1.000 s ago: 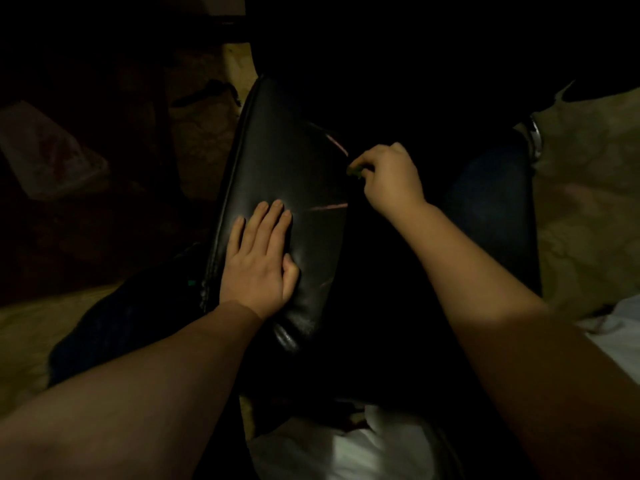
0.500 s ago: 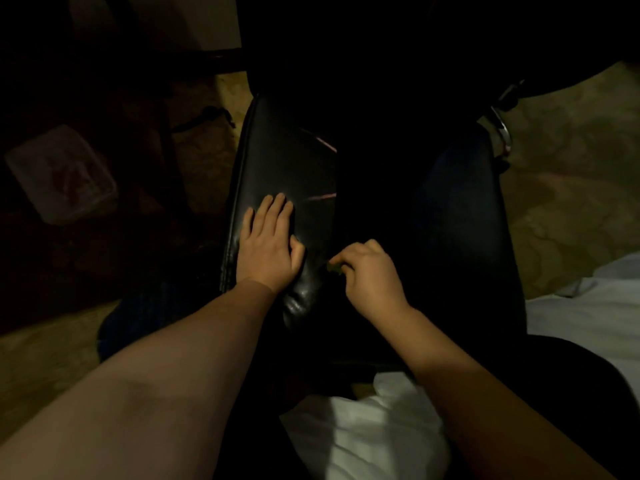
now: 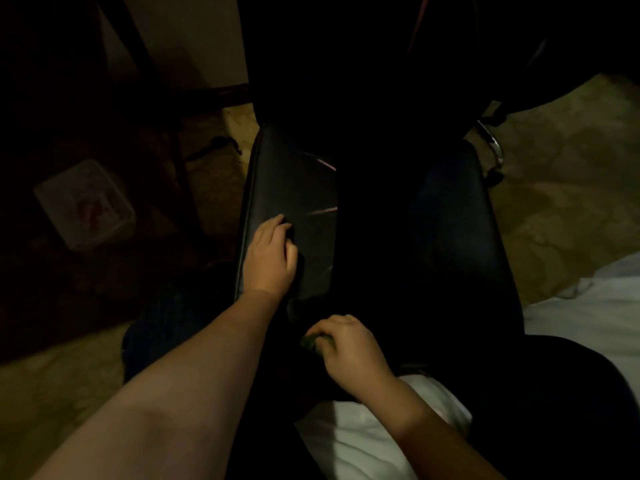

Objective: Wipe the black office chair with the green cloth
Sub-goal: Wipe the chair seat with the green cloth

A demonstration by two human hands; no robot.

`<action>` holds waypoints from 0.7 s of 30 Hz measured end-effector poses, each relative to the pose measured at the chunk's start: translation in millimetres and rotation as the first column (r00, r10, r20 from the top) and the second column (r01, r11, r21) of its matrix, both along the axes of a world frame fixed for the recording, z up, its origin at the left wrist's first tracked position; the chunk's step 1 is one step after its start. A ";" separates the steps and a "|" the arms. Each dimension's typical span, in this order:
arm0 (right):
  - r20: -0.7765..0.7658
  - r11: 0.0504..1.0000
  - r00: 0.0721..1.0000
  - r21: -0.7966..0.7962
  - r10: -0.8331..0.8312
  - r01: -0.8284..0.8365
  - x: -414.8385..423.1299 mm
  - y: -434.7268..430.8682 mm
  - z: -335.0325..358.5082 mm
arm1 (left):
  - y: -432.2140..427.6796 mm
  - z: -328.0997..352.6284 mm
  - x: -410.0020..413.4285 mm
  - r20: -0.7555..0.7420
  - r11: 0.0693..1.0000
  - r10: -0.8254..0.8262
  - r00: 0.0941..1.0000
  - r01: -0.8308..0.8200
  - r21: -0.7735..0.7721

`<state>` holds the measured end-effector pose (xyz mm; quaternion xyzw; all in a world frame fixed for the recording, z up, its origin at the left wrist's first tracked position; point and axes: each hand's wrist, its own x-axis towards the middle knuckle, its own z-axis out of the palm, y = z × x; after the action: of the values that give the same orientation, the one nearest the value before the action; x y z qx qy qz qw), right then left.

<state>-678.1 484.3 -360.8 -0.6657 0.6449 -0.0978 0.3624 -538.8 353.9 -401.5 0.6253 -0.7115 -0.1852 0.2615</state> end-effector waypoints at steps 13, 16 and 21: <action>-0.238 0.896 0.966 -0.444 -0.102 -0.015 -14.6 -16.6 -20.0 | -0.4 -8.4 0.1 0.130 0.985 0.170 0.977 -0.173 0.017; -0.235 0.871 0.967 -0.490 -0.094 -0.034 -21.8 -30.2 -25.0 | -1.8 -12.1 -2.5 0.162 0.989 0.145 0.976 -0.145 -0.016; -0.218 0.865 0.969 -0.502 -0.115 -0.011 -31.1 -68.7 -23.8 | -3.4 -12.9 -3.5 0.204 0.990 0.138 0.969 -0.137 -0.022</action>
<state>-709.2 415.6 -384.6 -0.7258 0.6545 -0.1896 0.0943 -542.3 350.4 -414.4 0.6879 -0.6904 -0.0984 0.2012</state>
